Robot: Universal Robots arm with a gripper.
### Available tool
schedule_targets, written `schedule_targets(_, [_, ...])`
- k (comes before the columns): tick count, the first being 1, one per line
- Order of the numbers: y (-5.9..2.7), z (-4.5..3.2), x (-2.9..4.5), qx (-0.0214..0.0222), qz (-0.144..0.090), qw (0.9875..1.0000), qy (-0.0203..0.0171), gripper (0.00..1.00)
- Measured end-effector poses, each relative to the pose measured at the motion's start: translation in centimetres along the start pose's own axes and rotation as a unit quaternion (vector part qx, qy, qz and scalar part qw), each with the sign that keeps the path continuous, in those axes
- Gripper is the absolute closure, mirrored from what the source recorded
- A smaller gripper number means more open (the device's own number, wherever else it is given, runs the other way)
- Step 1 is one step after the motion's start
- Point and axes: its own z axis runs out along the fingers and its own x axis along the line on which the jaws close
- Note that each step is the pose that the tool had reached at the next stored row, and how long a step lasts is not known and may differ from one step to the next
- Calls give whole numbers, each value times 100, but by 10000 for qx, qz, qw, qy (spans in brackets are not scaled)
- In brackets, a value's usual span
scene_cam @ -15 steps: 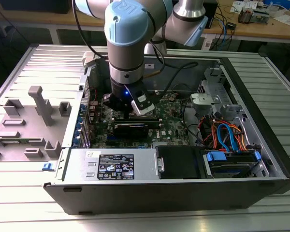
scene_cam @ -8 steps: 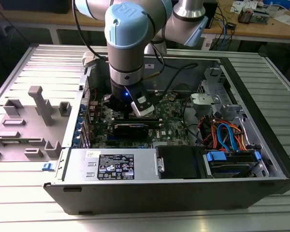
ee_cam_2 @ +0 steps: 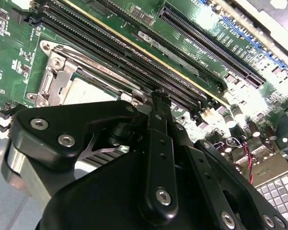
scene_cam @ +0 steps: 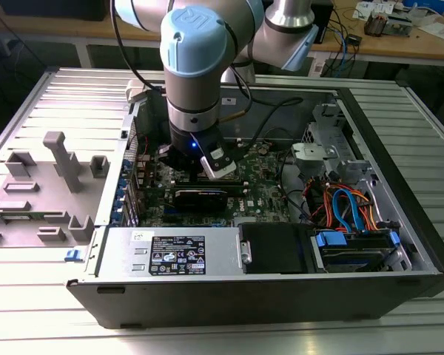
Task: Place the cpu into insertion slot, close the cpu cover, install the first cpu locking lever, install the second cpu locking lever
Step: 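Install the second cpu locking lever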
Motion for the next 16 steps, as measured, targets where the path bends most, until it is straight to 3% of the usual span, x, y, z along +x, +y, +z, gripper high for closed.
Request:
schedule_targets(10, [-5,37,-1,-85,-1,10000,-8,89])
schedule_targets(13, [-6,39,-1,-87,-1,10000,-5,89])
schedule_targets(14, [-6,38,-1,-80,-1,10000,-4,89])
schedule_targets(16, [-4,20,0,22,0,10000,2,89])
